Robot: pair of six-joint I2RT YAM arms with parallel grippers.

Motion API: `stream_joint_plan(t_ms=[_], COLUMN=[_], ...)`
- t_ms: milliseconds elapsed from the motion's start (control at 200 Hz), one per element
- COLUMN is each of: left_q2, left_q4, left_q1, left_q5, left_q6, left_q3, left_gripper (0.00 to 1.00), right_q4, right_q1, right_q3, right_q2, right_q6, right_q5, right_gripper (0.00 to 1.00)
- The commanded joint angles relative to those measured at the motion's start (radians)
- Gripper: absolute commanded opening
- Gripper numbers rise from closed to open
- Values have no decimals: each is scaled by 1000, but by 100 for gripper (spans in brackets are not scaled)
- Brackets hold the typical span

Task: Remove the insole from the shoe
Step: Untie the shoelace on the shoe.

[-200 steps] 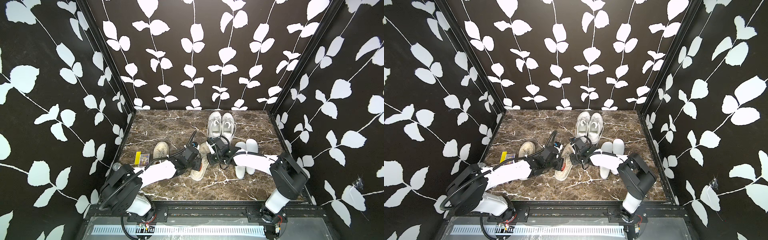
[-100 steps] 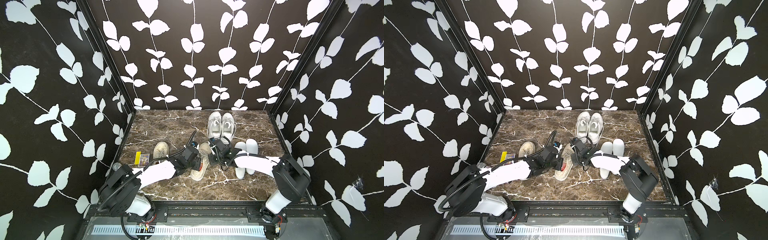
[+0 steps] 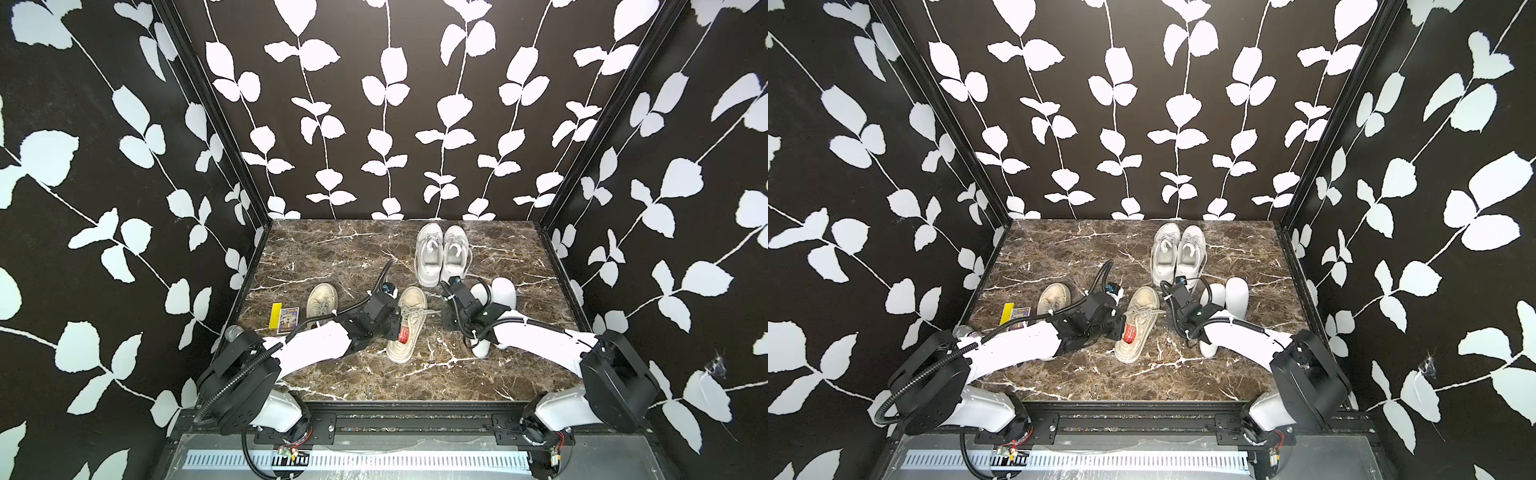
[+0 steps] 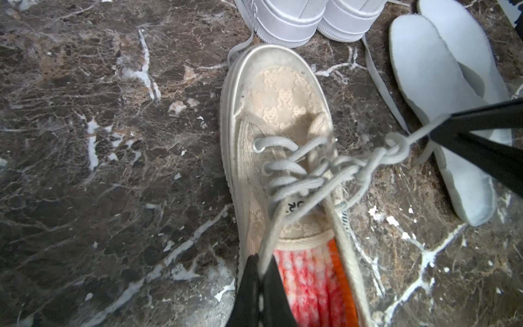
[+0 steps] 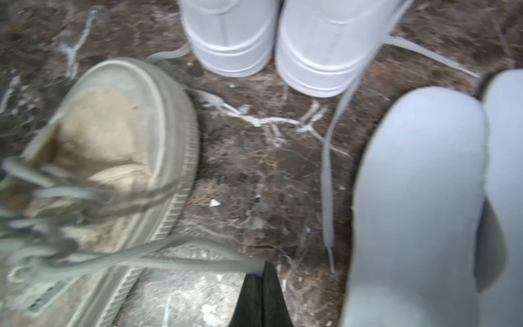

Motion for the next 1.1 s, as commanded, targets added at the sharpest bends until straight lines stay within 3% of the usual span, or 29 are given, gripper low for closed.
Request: stream_joint_plan(t_ms=[0, 340, 470, 635, 700, 880, 1095], left_q2=[-25, -32, -21, 8, 22, 28, 13], left_q4=[-30, -12, 22, 52, 52, 55, 49], left_q1=[6, 6, 6, -35, -51, -58, -57], left_q5=[-31, -17, 47, 103, 103, 95, 83], left_q6=[-5, -1, 10, 41, 47, 36, 33], left_q3=[9, 3, 9, 42, 54, 46, 33], left_gripper=[0, 0, 0, 0, 0, 0, 0], right_q4=[-54, -64, 26, 22, 21, 40, 39], right_q1=[-26, -113, -108, -64, -42, 39, 113], right_q3=[-15, -79, -82, -42, -20, 72, 185], right_q2=[-42, -172, -174, -173, -170, -96, 57], right_q6=[62, 84, 20, -50, -86, -168, -190], right_q5=[54, 29, -109, -102, -97, -145, -138], right_gripper=[0, 0, 0, 41, 50, 62, 62])
